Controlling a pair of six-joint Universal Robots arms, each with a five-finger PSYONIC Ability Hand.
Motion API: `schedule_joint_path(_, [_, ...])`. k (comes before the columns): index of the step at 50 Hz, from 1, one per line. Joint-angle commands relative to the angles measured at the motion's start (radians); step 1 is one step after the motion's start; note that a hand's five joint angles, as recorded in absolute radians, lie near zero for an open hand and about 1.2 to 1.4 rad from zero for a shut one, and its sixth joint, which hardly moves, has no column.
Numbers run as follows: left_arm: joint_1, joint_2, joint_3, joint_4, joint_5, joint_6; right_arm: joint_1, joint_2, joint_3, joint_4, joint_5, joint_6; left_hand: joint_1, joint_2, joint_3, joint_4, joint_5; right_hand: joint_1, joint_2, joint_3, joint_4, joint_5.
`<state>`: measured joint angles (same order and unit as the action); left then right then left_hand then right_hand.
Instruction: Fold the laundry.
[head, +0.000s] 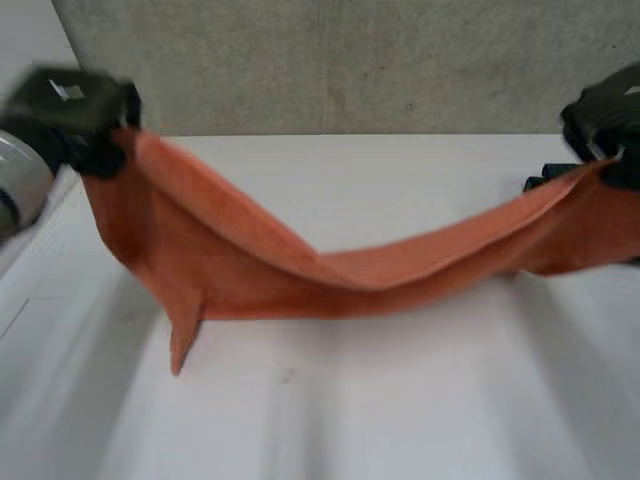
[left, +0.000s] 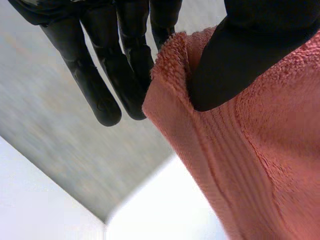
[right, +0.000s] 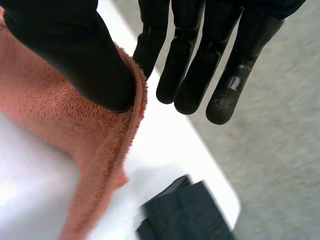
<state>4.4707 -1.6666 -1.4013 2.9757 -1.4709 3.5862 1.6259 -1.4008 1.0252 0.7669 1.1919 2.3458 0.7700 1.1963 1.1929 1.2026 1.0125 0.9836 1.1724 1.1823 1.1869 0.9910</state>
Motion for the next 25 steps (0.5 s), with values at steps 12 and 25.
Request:
schedule_joint_path(12, [-0.087, -0.55, 0.508, 0.215, -0.106, 0.149, 0.213, 0.634, -0.643, -0.196, 0.313, -0.08, 0.626, 0.2, 0.203, 0.194, 0.209, 0.413, 0.224, 0.214, 0.209, 0.231])
schedule_joint_path(25, [-0.074, -0.507, 0.68, 0.775, -0.206, 0.093, 0.224, 0.58, -0.815, -0.845, 0.336, 0.053, 0.626, 0.2, 0.203, 0.194, 0.209, 0.413, 0.224, 0.214, 0.209, 0.231])
